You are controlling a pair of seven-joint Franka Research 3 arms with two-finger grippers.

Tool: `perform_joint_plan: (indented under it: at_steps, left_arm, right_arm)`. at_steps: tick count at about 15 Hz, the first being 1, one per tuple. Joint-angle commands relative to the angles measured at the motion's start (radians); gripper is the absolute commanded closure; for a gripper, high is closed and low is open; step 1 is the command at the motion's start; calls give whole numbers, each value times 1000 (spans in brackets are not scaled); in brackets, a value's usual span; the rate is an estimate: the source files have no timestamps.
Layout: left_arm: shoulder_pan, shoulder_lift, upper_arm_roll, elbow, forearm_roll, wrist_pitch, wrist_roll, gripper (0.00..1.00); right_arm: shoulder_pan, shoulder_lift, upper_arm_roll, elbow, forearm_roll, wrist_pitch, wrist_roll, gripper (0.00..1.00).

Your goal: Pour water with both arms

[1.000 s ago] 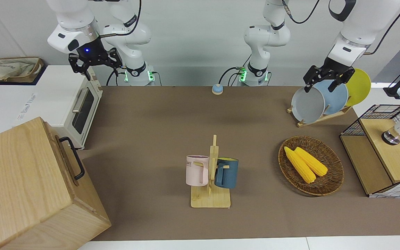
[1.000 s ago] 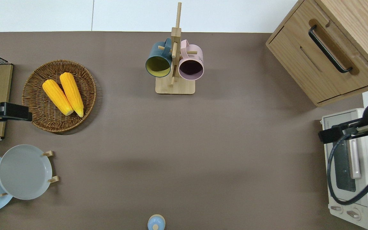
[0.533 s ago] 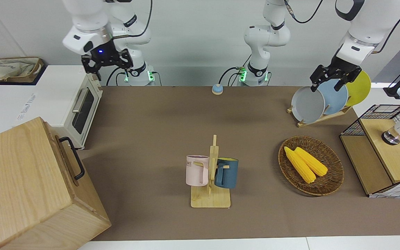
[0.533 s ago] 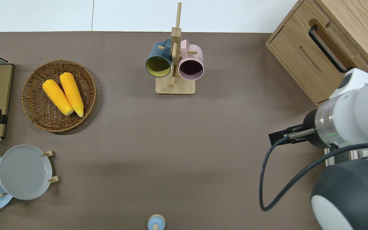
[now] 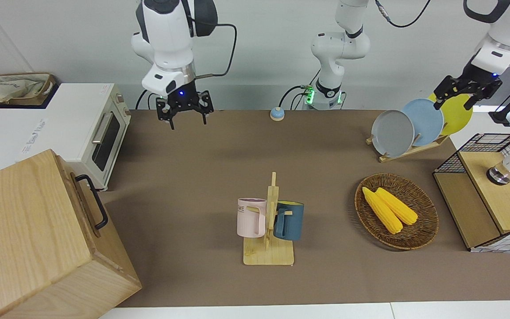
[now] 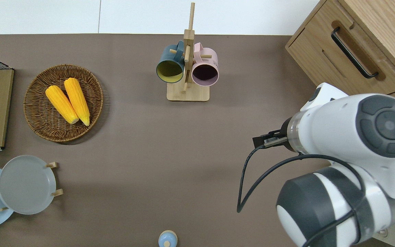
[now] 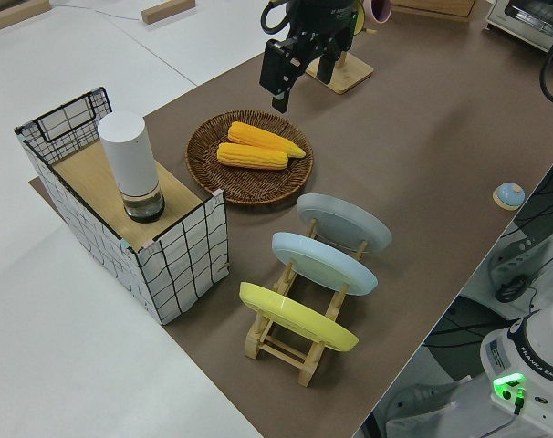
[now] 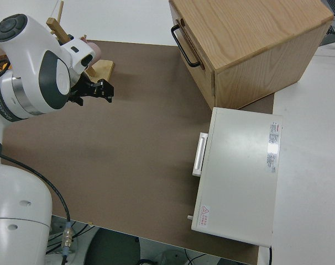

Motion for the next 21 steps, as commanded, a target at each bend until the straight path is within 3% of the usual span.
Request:
perform_joint_plan:
  at_steps: [1, 5, 6, 11, 14, 18, 21]
  left_arm:
    - [-3, -2, 68, 0, 7, 5, 108, 5]
    - [-6, -4, 132, -1, 2, 67, 167, 7]
    - [-5, -2, 151, -1, -13, 87, 173, 7]
    - [-3, 13, 244, -13, -105, 222, 245, 9]
    - [50, 50, 249, -24, -166, 301, 323, 9]
    - [89, 73, 249, -61, -286, 409, 353, 9]
    - [89, 73, 249, -133, -366, 541, 386, 9]
  right_arm:
    - [-23, -4, 39, -55, 3, 110, 25, 11]
    - [-8, 89, 65, -59, -35, 277, 61, 17]
    - [-7, 127, 86, -52, -65, 325, 83, 19]
    - [-4, 229, 97, -3, -214, 370, 112, 25]
    - [12, 287, 100, 39, -257, 411, 111, 30]
    - [44, 390, 100, 179, -308, 414, 112, 32]
    - [53, 450, 92, 253, -345, 422, 114, 38]
